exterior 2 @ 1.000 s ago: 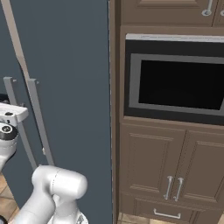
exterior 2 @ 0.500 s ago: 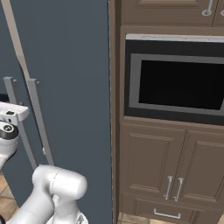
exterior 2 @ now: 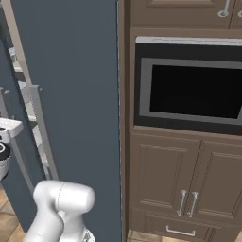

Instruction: Open the freezer door, pick up the ice cube tray from the freezer, and place it on the dining counter.

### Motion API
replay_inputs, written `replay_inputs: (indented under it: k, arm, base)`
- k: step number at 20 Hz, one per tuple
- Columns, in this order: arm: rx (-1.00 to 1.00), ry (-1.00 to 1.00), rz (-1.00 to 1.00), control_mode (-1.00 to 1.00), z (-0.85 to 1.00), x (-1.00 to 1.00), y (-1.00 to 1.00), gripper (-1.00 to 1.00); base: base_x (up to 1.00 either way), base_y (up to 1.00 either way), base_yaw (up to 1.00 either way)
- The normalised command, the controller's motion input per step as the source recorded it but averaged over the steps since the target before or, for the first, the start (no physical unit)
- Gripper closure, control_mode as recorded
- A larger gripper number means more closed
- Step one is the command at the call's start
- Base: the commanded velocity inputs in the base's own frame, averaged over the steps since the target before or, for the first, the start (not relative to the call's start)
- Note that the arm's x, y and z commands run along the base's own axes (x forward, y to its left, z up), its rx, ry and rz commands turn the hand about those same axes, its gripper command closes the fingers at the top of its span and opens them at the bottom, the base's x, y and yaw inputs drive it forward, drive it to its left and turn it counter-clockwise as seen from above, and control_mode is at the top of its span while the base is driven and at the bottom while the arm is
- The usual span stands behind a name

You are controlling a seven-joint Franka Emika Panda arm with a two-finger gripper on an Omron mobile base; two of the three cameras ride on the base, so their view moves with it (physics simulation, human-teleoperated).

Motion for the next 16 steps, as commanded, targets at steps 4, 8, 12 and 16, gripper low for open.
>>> replay_inputs:
  k: [4,8,12,16]
  arm:
    - [-0.04,0.01,0.04,-1.00,-0.05,-1.00,0.57,1.00]
    - [-0.04,0.02,0.06,-1.00,-0.03,-0.94,0.57,1.00]
    - [-0.05,0.04,0.07,-1.00,-0.07,-0.91,0.58,1.00]
    - [-0.05,0.05,0.07,-1.00,-0.08,-0.84,0.57,1.00]
  base:
    - [0.00,0.00,0.00]
    - [0.00,0.00,0.00]
    - [0.00,0.00,0.00]
    - [0.00,0.00,0.00]
